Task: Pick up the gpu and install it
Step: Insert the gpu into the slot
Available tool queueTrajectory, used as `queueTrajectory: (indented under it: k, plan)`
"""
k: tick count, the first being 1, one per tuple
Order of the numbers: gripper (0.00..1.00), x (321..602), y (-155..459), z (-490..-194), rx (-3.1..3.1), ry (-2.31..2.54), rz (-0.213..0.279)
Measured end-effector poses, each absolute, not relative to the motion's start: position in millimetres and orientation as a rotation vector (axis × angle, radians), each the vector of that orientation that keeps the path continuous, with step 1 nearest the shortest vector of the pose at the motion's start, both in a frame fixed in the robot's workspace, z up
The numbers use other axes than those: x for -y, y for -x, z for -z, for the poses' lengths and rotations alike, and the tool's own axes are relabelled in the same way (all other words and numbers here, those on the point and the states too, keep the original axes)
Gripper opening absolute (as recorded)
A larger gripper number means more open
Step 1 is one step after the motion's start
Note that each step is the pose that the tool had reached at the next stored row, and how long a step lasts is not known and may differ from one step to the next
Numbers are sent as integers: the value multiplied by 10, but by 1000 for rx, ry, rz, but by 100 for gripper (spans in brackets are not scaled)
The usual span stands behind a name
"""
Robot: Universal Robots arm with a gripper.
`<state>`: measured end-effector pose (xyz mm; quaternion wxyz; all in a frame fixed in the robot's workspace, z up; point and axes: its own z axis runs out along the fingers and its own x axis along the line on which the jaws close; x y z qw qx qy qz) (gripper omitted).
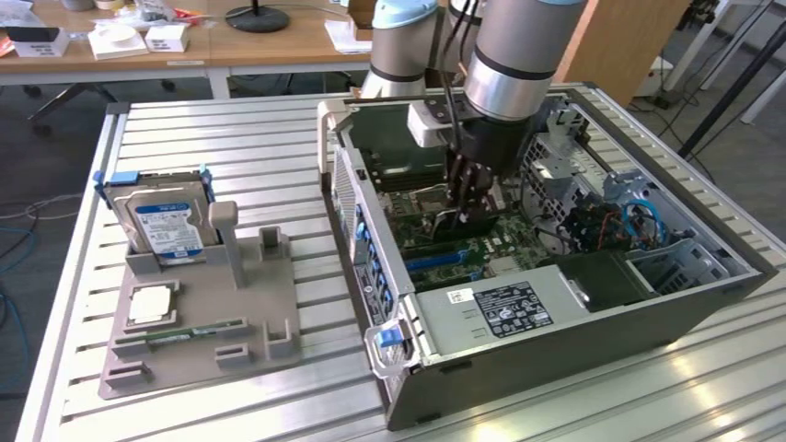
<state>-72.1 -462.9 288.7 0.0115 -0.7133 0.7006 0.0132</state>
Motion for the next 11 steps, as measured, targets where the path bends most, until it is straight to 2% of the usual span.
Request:
queueTrajectory:
  k: [11]
  plan:
    - [26, 4629, 707, -2885, -2184, 2224, -42]
